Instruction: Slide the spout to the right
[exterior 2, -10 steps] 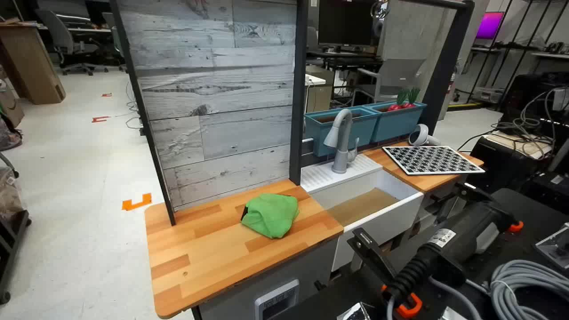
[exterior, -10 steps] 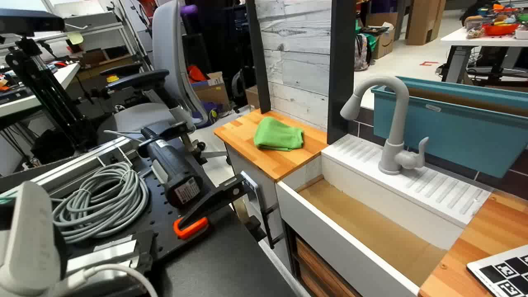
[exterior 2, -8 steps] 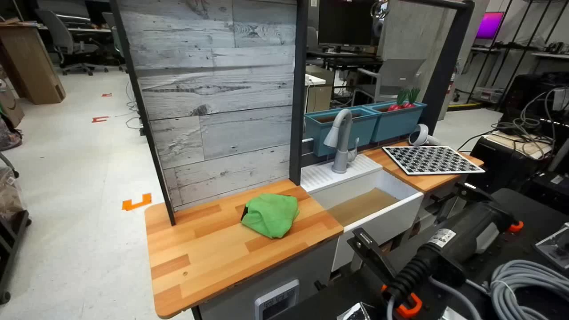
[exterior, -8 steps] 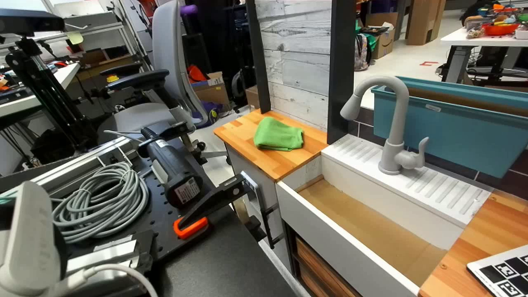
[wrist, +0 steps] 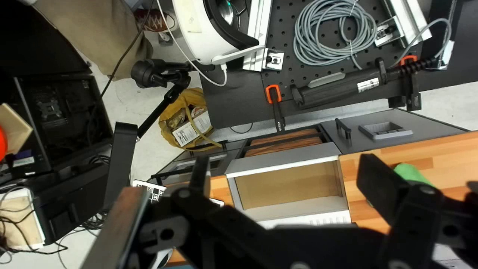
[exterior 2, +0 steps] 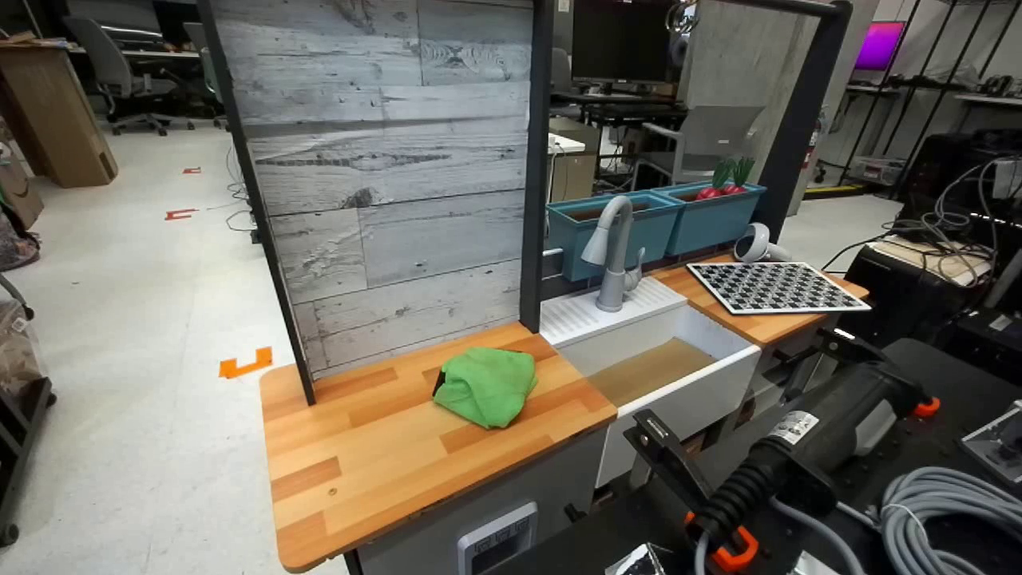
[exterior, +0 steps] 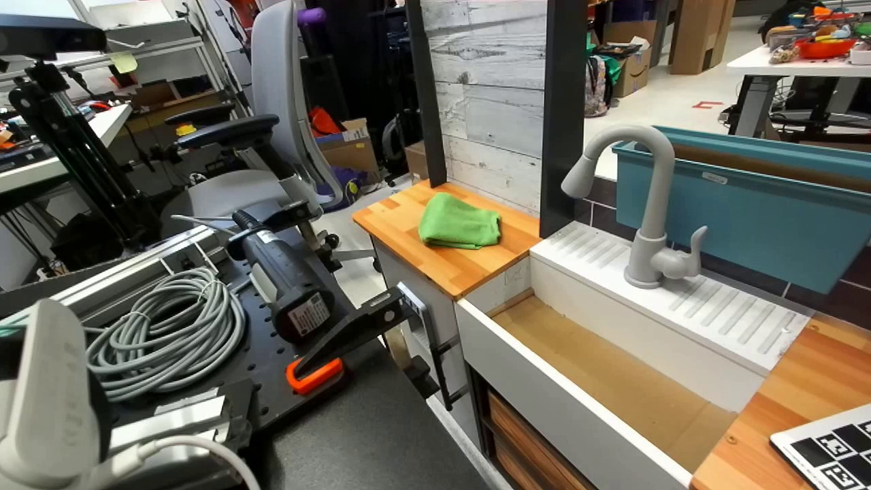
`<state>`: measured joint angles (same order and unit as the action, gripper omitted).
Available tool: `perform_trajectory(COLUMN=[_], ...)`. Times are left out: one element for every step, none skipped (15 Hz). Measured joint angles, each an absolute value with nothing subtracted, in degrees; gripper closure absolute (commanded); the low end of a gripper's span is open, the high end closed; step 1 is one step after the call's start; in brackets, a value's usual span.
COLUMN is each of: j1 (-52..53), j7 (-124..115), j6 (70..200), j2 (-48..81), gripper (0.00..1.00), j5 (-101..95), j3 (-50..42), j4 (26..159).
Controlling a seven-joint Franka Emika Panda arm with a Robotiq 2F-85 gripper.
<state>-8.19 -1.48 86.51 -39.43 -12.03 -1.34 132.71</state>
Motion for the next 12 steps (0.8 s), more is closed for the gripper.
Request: perform_trajectory(j1=[-8.19, -8.19, -8.19, -8.19, -8.19, -8.19, -8.14, -8.07, -8.06, -8.06, -8.06, -8.06], j7=[-1.48, -1.48, -1.48, -1.48, -1.48, -1.48, -1.53, -1.72, -2.28, -2.96, -3.79, -4.79], j6=[86.51, 86.51, 86.51, 86.51, 86.51, 86.51, 86.51, 86.51, 87.02, 88.05, 89.54, 91.08], j2=[-39.43, -39.43, -39.43, -39.43, -39.43, -39.43, -39.42, -39.32, -39.03, -38.52, -37.71, -36.62], gripper=[0.00, 0.00, 0.00, 0.00, 0.00, 0.00, 0.00, 0.00, 0.00, 0.00, 0.00, 0.00], j5=[-12.03, -12.03, -12.03, -12.03, -12.03, -12.03, -12.03, -12.03, -11.96, -11.79, -11.50, -10.95], j3=[-1.34, -1.34, -1.34, -1.34, -1.34, -1.34, -1.34, -1.34, -1.34, -1.36, -1.40, -1.42], j4=[132.71, 132.71, 132.71, 132.71, 132.71, 132.71, 132.72, 132.76, 132.92, 133.16, 133.39, 133.48])
